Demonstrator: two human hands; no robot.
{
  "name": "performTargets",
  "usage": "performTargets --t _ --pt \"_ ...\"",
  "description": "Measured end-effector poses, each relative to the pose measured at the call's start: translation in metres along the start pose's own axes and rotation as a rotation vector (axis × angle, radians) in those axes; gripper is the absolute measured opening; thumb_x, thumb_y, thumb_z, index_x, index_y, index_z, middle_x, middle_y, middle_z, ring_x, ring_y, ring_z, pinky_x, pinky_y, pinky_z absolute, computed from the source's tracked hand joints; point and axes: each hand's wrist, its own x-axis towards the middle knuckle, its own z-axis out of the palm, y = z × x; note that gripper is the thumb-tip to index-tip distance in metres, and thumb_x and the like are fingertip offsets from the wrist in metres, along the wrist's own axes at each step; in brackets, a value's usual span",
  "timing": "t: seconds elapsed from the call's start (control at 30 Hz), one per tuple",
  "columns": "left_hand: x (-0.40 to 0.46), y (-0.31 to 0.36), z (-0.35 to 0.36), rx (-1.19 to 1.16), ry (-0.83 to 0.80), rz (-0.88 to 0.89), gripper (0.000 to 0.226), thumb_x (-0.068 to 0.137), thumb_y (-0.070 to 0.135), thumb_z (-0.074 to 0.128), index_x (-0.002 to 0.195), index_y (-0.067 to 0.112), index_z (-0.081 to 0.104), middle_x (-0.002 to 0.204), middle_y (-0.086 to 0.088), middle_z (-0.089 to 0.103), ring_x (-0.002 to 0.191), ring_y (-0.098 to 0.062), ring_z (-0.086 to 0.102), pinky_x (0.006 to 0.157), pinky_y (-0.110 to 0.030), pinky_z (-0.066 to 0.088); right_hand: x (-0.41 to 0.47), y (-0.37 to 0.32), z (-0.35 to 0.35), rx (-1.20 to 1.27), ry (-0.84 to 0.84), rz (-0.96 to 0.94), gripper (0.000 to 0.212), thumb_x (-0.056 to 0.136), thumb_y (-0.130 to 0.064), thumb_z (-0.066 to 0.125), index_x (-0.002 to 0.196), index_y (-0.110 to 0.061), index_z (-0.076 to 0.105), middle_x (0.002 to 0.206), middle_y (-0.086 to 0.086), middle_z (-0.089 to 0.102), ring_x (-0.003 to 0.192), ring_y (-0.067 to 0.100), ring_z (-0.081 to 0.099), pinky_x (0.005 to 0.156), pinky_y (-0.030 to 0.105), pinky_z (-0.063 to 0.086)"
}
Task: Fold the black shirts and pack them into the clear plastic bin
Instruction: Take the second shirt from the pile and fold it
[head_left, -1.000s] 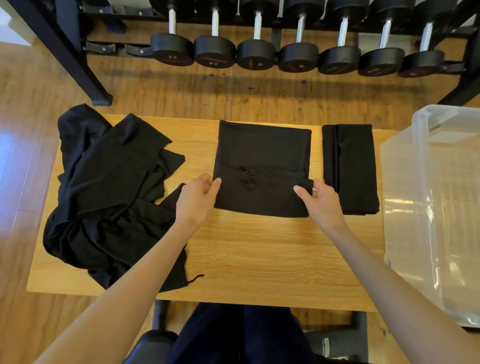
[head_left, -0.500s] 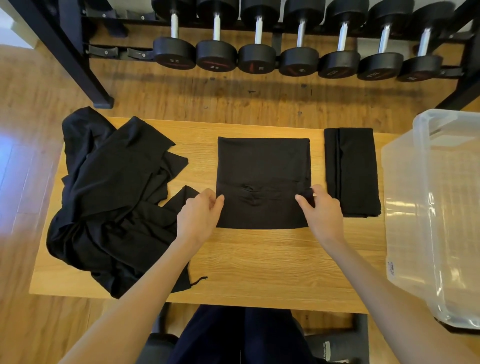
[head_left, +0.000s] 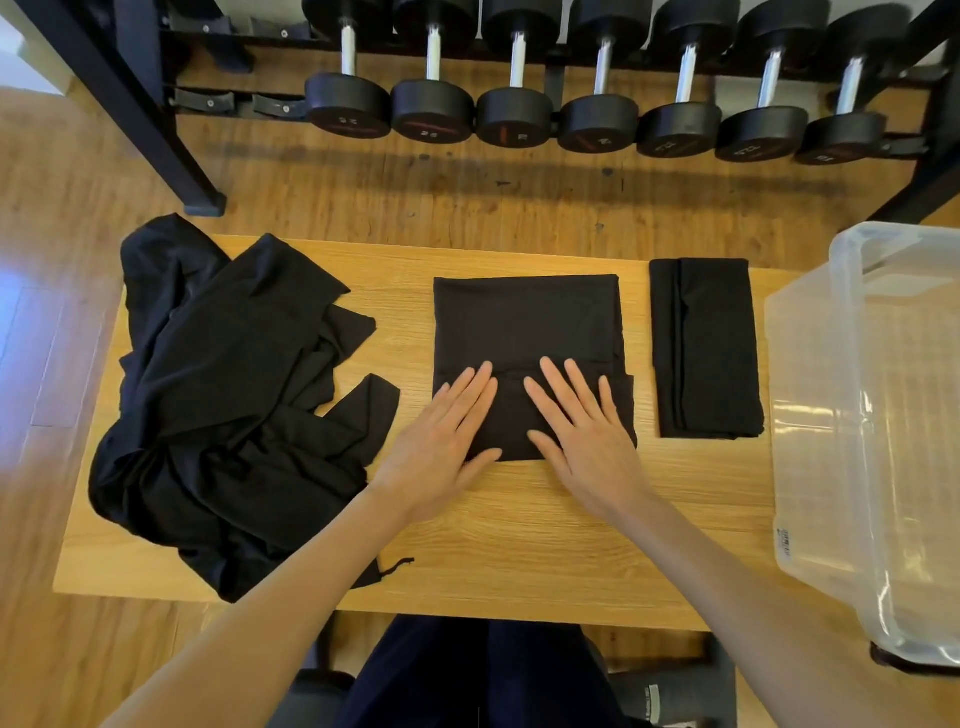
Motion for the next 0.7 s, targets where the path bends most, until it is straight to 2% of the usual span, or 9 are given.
performTargets --t 0.1,0.2,0.3,0.4,0.5,0.57,0.6,0.63,0.7 --pt "0.002 -0.003 -0.007 0.062 -0.058 0.024 0.091 0.091 0.068 0.026 0.155 0.013 -0.006 0.162 0.0 -0.016 0.149 -0.014 -0.014 0.119 -0.03 -0.007 0.001 0.003 -0.005 0.061 -0.013 -0.009 0.061 0.101 -0.048 0.032 0.155 -0.026 0.013 0.164 -0.002 -0.001 0.15 0.017 -0.008 0.12 0.044 -0.001" --pt "-0.004 -0.007 -0.014 0.079 -0.015 0.096 0.092 0.092 0.064 0.04 0.155 0.011 0.0 0.163 -0.003 -0.009 0.149 -0.015 -0.009 0.119 -0.032 -0.002 -0.008 0.008 -0.014 0.131 -0.01 -0.012 0.067 0.094 -0.044 0.053 0.151 -0.018 0.029 0.163 0.0 0.008 0.15 0.018 0.0 0.12 0.04 0.007" --pt "-0.016 -0.015 -0.018 0.061 0.01 0.153 0.076 0.09 0.045 0.058 0.15 0.01 0.028 0.162 -0.005 0.013 0.149 -0.017 0.01 0.119 -0.034 0.013 -0.024 0.018 -0.021 0.142 -0.028 -0.021 0.064 0.085 -0.036 0.07 0.141 -0.014 0.046 0.16 0.002 0.021 0.148 0.023 0.015 0.116 0.038 0.025" --pt "-0.026 -0.023 -0.018 0.069 0.034 0.158 0.055 0.084 0.029 0.065 0.134 0.009 0.051 0.154 -0.008 0.034 0.142 -0.021 0.034 0.111 -0.03 0.028 -0.031 0.024 -0.026 0.114 -0.057 -0.015 0.057 0.083 -0.026 0.074 0.135 -0.014 0.052 0.158 0.005 0.025 0.146 0.023 0.023 0.109 0.036 0.039" --pt "-0.029 -0.027 -0.021 0.042 0.074 0.109 0.041 0.079 0.02 0.071 0.118 0.011 0.062 0.144 -0.008 0.048 0.127 -0.02 0.054 0.095 -0.021 0.046 -0.029 0.026 -0.032 0.091 -0.073 0.011 0.048 0.084 -0.014 0.073 0.129 -0.01 0.057 0.157 0.007 0.029 0.14 0.02 0.037 0.098 0.027 0.046" --pt "-0.026 -0.026 -0.023 0.023 0.121 0.109 0.031 0.078 0.017 0.073 0.108 0.013 0.066 0.136 -0.008 0.054 0.117 -0.018 0.061 0.089 -0.022 0.051 -0.026 0.026 -0.035 0.05 -0.055 0.009 0.039 0.076 -0.006 0.078 0.113 -0.007 0.067 0.148 0.011 0.044 0.12 0.019 0.06 0.078 0.02 0.053" --pt "-0.024 -0.024 -0.024 0.014 0.143 0.115 0.027 0.078 0.016 0.073 0.104 0.012 0.066 0.133 -0.008 0.057 0.115 -0.018 0.063 0.089 -0.023 0.052 -0.025 0.026 -0.036 0.032 -0.025 0.002 0.034 0.073 -0.004 0.08 0.105 -0.007 0.07 0.142 0.012 0.051 0.11 0.018 0.066 0.071 0.019 0.053" --pt "-0.022 -0.023 -0.024 0.007 0.165 0.119 0.024 0.079 0.015 0.072 0.102 0.012 0.067 0.13 -0.008 0.058 0.113 -0.019 0.063 0.09 -0.025 0.052 -0.023 0.026 -0.037 0.024 0.015 -0.009 0.029 0.072 -0.003 0.08 0.099 -0.007 0.071 0.136 0.012 0.056 0.106 0.019 0.067 0.069 0.02 0.054" --pt "-0.02 -0.022 -0.026 -0.017 0.181 0.106 0.018 0.082 0.015 0.069 0.099 0.011 0.066 0.128 -0.008 0.06 0.11 -0.019 0.064 0.092 -0.026 0.051 -0.019 0.027 -0.036 0.044 0.093 -0.03 0.02 0.078 -0.004 0.075 0.097 -0.008 0.069 0.129 0.011 0.062 0.114 0.023 0.064 0.077 0.029 0.057"
